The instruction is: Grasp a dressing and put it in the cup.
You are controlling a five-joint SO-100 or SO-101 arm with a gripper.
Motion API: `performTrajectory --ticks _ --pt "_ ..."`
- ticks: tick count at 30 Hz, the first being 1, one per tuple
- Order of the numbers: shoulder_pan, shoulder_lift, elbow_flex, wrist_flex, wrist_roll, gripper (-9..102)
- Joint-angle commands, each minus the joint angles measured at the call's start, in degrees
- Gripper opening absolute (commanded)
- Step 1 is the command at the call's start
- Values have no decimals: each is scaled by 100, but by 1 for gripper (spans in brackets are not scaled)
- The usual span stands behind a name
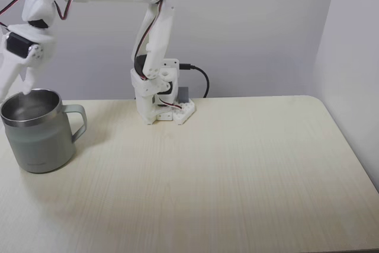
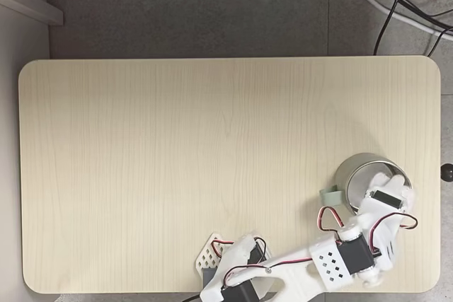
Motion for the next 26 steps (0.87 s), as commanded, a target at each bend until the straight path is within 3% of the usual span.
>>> performTrajectory --ticks 1,26 --pt "-44 -229 0 -97 105 28" --pt "-141 -606 -571 -290 9 28"
